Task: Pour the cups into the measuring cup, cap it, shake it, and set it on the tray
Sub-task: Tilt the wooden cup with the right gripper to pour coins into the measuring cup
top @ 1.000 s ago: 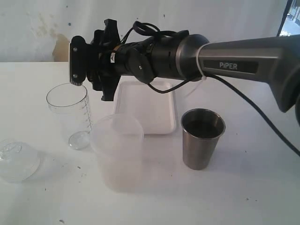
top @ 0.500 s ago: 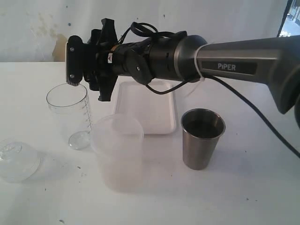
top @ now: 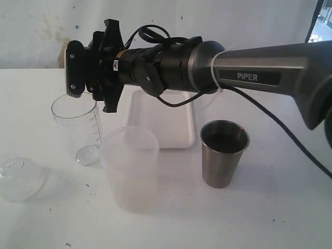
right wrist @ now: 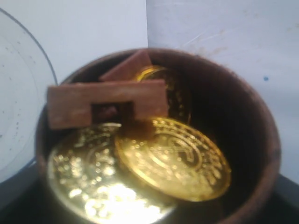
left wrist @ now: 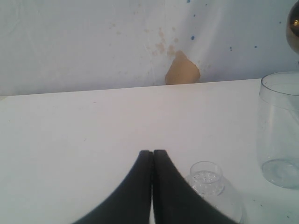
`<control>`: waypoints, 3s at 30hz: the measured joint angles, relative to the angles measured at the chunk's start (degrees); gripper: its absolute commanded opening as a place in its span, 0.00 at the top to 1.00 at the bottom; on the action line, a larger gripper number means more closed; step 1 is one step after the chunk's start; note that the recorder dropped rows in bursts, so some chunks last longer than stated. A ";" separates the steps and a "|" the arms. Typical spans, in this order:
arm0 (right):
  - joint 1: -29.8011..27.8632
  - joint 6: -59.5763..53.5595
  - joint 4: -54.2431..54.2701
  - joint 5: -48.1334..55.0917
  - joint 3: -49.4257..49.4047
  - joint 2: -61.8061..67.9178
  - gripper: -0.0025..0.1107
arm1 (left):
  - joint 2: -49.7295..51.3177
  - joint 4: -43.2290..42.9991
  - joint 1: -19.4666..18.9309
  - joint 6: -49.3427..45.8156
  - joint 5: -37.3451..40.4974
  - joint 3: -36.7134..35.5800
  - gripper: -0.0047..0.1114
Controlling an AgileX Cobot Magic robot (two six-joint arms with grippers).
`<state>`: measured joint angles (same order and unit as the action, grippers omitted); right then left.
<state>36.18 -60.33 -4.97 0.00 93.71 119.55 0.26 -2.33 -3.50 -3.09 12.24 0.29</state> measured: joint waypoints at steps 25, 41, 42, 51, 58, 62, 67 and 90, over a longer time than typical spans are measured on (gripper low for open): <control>0.00 -7.20 -0.11 -1.97 0.00 0.04 0.98 | 0.00 0.00 0.00 0.00 0.00 0.00 0.95; 0.00 -10.06 0.00 -4.08 0.00 0.04 0.98 | 0.00 0.00 0.00 0.00 0.00 0.00 0.95; 0.00 -10.35 0.00 -4.29 0.00 0.04 0.98 | 0.00 0.00 0.00 0.00 0.00 0.00 0.95; 0.00 -16.28 0.00 -4.43 0.00 0.04 0.98 | 0.00 0.00 0.00 0.00 0.00 0.00 0.95; 0.00 -16.75 0.00 -4.43 0.00 0.04 0.98 | 0.00 0.00 0.00 0.00 0.00 0.00 0.95; 0.00 -17.43 0.00 -4.43 0.00 0.04 0.98 | 0.00 0.00 0.00 0.00 0.00 0.00 0.95; 0.00 -21.12 0.00 -4.43 0.00 0.04 0.98 | 0.00 0.00 0.00 0.00 0.00 0.00 0.95; 0.15 -29.34 0.00 -4.44 0.00 0.04 0.98 | 0.00 0.00 0.00 0.00 0.00 0.00 0.95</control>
<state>36.33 -89.67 -4.98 -4.44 93.71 119.59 0.26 -2.33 -3.50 -3.09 12.24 0.29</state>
